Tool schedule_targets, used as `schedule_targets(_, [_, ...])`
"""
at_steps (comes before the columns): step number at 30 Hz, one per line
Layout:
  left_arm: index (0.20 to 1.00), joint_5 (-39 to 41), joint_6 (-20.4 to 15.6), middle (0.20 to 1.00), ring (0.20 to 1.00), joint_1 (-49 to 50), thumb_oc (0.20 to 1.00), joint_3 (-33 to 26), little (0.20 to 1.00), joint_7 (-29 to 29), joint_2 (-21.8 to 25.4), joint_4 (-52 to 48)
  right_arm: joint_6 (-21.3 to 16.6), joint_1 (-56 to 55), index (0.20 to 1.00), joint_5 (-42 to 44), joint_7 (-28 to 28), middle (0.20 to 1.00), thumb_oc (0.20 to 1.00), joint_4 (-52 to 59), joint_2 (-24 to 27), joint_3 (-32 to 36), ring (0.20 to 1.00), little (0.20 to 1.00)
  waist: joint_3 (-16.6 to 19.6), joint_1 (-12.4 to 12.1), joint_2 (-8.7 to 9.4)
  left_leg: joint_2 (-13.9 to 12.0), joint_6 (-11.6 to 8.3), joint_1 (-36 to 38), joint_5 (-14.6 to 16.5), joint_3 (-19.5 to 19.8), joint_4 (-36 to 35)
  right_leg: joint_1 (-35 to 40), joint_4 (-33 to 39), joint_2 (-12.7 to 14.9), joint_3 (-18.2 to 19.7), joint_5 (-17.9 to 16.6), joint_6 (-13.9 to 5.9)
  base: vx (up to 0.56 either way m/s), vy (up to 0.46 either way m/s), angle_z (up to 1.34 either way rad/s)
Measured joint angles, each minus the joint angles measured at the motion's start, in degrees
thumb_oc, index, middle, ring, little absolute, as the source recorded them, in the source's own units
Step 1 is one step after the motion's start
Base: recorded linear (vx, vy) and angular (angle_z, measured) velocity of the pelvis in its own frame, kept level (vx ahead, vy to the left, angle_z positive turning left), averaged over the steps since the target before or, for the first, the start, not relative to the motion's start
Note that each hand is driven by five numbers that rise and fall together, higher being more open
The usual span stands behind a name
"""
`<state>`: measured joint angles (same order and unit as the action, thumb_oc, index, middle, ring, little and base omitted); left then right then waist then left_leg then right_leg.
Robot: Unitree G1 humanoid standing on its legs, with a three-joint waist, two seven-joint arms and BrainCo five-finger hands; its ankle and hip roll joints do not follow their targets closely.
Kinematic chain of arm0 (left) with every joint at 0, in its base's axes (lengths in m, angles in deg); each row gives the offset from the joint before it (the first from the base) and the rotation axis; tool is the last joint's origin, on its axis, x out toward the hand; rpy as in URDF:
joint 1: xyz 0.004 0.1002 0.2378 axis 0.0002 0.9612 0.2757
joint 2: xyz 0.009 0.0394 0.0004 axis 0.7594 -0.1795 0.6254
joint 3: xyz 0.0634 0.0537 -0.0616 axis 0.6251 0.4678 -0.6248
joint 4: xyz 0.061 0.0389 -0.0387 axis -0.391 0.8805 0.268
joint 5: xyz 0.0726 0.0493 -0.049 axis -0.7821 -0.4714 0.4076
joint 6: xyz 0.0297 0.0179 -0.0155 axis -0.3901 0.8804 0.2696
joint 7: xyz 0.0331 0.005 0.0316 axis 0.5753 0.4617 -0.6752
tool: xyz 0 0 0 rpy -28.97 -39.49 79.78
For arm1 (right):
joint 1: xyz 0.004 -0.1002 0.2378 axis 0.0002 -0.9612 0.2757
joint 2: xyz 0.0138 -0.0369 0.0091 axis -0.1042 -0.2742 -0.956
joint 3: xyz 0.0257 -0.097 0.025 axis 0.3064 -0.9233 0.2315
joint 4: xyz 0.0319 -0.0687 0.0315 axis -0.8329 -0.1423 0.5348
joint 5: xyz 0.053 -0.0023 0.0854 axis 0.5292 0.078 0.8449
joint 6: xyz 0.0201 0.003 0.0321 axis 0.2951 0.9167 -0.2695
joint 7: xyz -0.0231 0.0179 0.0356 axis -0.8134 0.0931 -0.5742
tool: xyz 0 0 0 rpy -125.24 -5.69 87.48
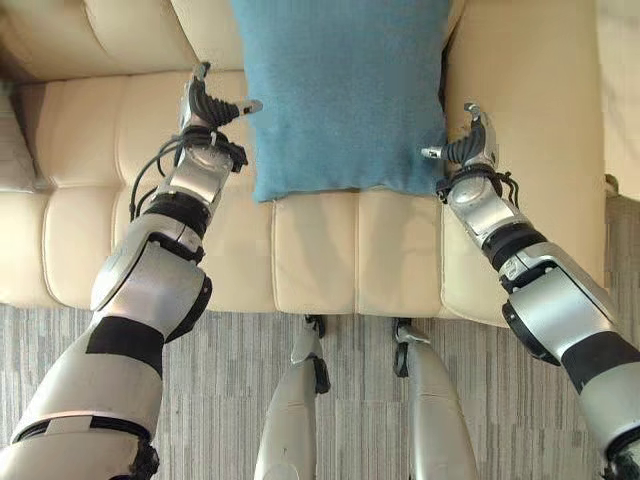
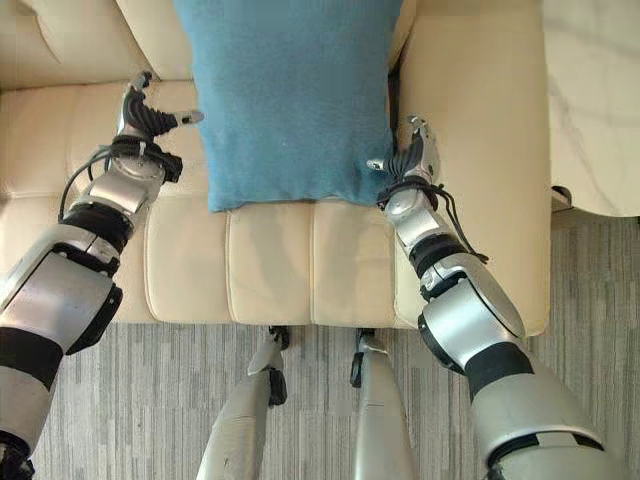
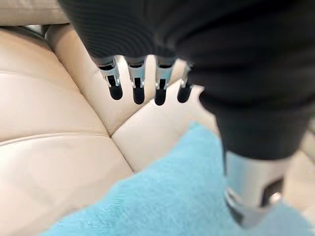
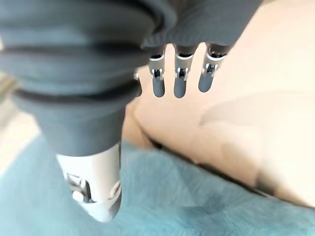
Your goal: Pick up all the scattered cushions and arrange them neatly on the sofa.
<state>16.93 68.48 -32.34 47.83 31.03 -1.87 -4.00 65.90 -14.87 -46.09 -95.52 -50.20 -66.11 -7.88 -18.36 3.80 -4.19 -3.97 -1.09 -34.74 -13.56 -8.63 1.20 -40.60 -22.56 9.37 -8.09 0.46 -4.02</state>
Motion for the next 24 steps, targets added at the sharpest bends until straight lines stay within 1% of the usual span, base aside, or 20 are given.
schedule_targets(2, [1.0,0.0,-0.4,1.0,1.0,6.4,1.0,-4.5,1.0,0.7,0.1,-2.2,-0.7,-4.4,1.0,0.6,0.1,1.0,1.0,2.6,0.5,3.7,1.0,1.0,0.1,0.0,0.01,0.0,-0.37,1.1,0.1,0.0,-0.3,1.0,0.3,-0.1,0.0,0.0,-0.15,0.03,0.0,0.0])
schedule_targets(4, [1.0,0.3,-1.3,1.0,1.0,14.6,1.0,-10.3,1.0,1.2,-0.6,-6.3,-1.5,-11.1,1.0,1.2,0.6,1.0,1.0,6.6,0.6,7.8,1.0,1.0,0.0,0.0,0.01,0.1,-0.28,3.0,0.3,0.0,-0.5,2.9,0.5,0.0,-0.1,0.1,0.27,0.03,0.0,0.01])
schedule_targets(7, [1.0,0.8,-1.0,1.0,1.0,24.5,1.0,-13.7,1.0,2.7,-2.0,-7.0,-1.3,-19.8,1.0,2.2,1.4,1.0,1.0,9.2,0.3,11.2,1.0,1.0,0.0,-0.1,0.03,0.0,-0.04,6.7,0.7,0.0,-0.8,7.5,2.5,-0.3,-0.4,-0.2,0.22,0.05,-0.002,-0.01])
schedule_targets(8, [1.0,1.6,-1.5,1.0,1.0,29.4,1.0,-16.2,1.0,3.3,-2.5,-10.2,-1.8,-24.0,1.0,2.2,1.9,1.0,1.0,12.7,0.3,12.8,1.0,1.0,0.1,-0.1,0.04,0.1,-0.01,8.5,1.0,0.0,-1.2,9.5,3.2,-0.3,-0.7,0.0,0.02,0.12,0.031,0.02])
schedule_targets(9, [1.0,2.4,-1.8,1.0,1.0,34.1,1.0,-17.8,1.0,3.6,-3.5,-11.5,-1.8,-27.5,1.0,2.3,2.4,1.0,1.0,13.8,0.2,13.6,1.0,1.0,0.1,-0.1,0.07,0.1,-0.02,10.7,1.1,0.0,-2.2,11.9,4.4,-0.4,-0.9,0.0,-0.06,0.18,0.043,0.04])
schedule_targets(10, [1.0,3.3,-3.0,1.0,1.0,45.3,1.0,-21.1,1.0,5.0,-6.1,-17.0,-2.7,-38.0,1.0,2.3,3.7,1.0,1.0,20.8,-1.5,17.9,1.0,1.0,0.2,-0.1,0.22,0.0,-0.45,14.2,1.6,0.0,-3.1,15.7,6.0,-0.5,-1.4,0.3,-0.47,0.21,0.054,-0.01])
schedule_targets(11, [1.0,4.3,-3.7,1.0,1.0,59.8,1.0,-25.3,1.0,6.7,-10.6,-22.8,-3.9,-51.6,1.0,2.5,5.9,1.0,1.0,27.6,-4.1,21.7,1.0,1.0,1.2,-0.1,0.38,0.0,-0.29,20.0,2.5,-0.1,-4.9,22.4,9.6,-0.7,-1.5,0.3,-0.81,0.2,0.024,0.02])
schedule_targets(12, [1.0,5.2,-2.8,1.0,1.0,70.7,1.0,-26.6,1.0,7.7,-14.5,-22.9,-3.1,-61.5,1.0,3.7,8.1,1.0,1.0,26.8,-6.0,22.5,1.0,1.0,4.9,-0.1,0.58,-0.1,-0.6,23.0,3.7,0.0,-5.8,27.0,13.6,-1.1,-2.5,-0.2,-1.48,0.14,0.012,0.04])
schedule_targets(13, [1.0,5.5,-2.6,1.0,1.0,74.0,1.0,-26.7,1.0,8.2,-15.2,-23.4,-2.9,-64.8,1.0,3.9,9.3,1.0,1.0,26.8,-6.0,22.5,1.0,1.0,6.8,-0.2,0.82,0.0,-0.61,23.2,4.1,0.1,-5.8,27.9,14.6,-1.1,-2.9,-0.2,-1.56,0.09,0.003,0.12])
schedule_targets(14, [1.0,6.0,-2.5,1.0,1.0,76.5,1.0,-26.8,1.0,9.5,-15.8,-23.4,-2.7,-67.3,1.0,3.9,11.4,1.0,1.0,26.8,-6.1,22.2,1.0,1.0,8.0,-0.1,1.26,0.0,-0.6,23.8,4.4,0.1,-5.8,29.1,15.7,-1.1,-3.1,-0.3,-1.71,0.01,0.014,0.11])
schedule_targets(15, [1.0,6.9,-1.8,1.0,1.0,77.9,1.0,-25.5,1.0,11.6,-15.8,-20.3,-2.3,-68.5,1.0,3.8,15.3,1.0,1.0,23.9,-6.0,22.0,1.0,1.0,9.9,-0.3,2.28,0.2,-0.74,25.0,4.8,0.2,-5.8,30.8,17.5,-1.2,-3.1,-0.7,-1.96,0.01,0.014,0.06])
schedule_targets(16, [1.0,6.9,-1.7,1.0,1.0,78.2,1.0,-25.4,1.0,12.6,-15.9,-20.1,-2.5,-67.9,1.0,3.8,16.8,1.0,1.0,23.5,-6.1,22.4,1.0,1.0,10.7,-0.3,2.52,0.2,-0.9,25.0,5.1,0.2,-5.8,31.4,18.0,-1.3,-3.1,-0.9,-2.57,0.0,0.023,-0.04])
schedule_targets(17, [1.0,6.9,-1.7,1.0,1.0,78.0,1.0,-25.3,1.0,13.3,-15.9,-20.9,-2.7,-67.2,1.0,3.8,18.1,1.0,1.0,23.4,-6.1,22.6,1.0,1.0,11.5,-0.3,2.87,0.2,-0.74,25.2,5.0,0.1,-5.8,31.8,19.0,-1.4,-3.0,-1.6,-2.62,0.0,0.026,-0.1])
schedule_targets(19, [1.0,6.9,-1.7,1.0,1.0,76.8,1.0,-24.4,1.0,15.2,-16.5,-21.8,-2.9,-65.2,1.0,3.8,21.0,1.0,1.0,22.7,-6.5,22.2,1.0,1.0,13.5,-0.2,2.99,0.3,-1.06,26.0,5.1,0.1,-5.8,33.8,21.6,-1.6,-2.9,-3.4,-2.95,0.01,0.053,-0.08])
schedule_targets(20, [1.0,6.8,-1.7,1.0,1.0,77.1,1.0,-24.4,1.0,15.8,-16.9,-22.7,-3.0,-65.4,1.0,3.8,22.0,1.0,1.0,22.7,-6.7,22.1,1.0,1.0,13.6,-0.2,3.0,0.3,-1.03,27.1,5.2,0.1,-5.8,35.4,22.7,-1.6,-2.9,-3.8,-3.01,0.02,0.059,0.0])
schedule_targets(22, [1.0,6.6,-1.4,1.0,1.0,77.6,1.0,-23.3,1.0,16.6,-18.0,-22.8,-2.8,-67.4,1.0,3.6,24.0,1.0,1.0,22.2,-6.9,21.2,1.0,1.0,15.8,-0.3,2.74,0.4,-0.45,29.0,6.0,-0.1,-6.2,37.7,24.8,-1.6,-2.7,-3.7,-2.72,0.04,0.068,-0.02])
schedule_targets(23, [1.0,6.4,-0.9,1.0,1.0,77.9,1.0,-22.2,1.0,16.6,-17.9,-23.1,-2.8,-68.2,1.0,3.3,24.6,1.0,1.0,22.3,-6.9,20.5,1.0,1.0,16.5,-0.3,2.65,0.3,-0.46,29.3,6.1,-0.2,-6.2,38.3,25.5,-1.7,-2.7,-3.7,-2.75,0.05,0.075,-0.03])
schedule_targets(24, [1.0,5.6,-0.8,1.0,1.0,78.1,1.0,-21.7,1.0,17.0,-18.0,-23.7,-2.7,-69.0,1.0,3.2,25.0,1.0,1.0,22.3,-6.9,19.8,1.0,1.0,16.6,-0.3,2.69,0.3,-0.47,30.1,6.1,-0.2,-6.2,39.5,26.2,-1.9,-2.7,-3.8,-2.8,0.03,0.084,0.0])
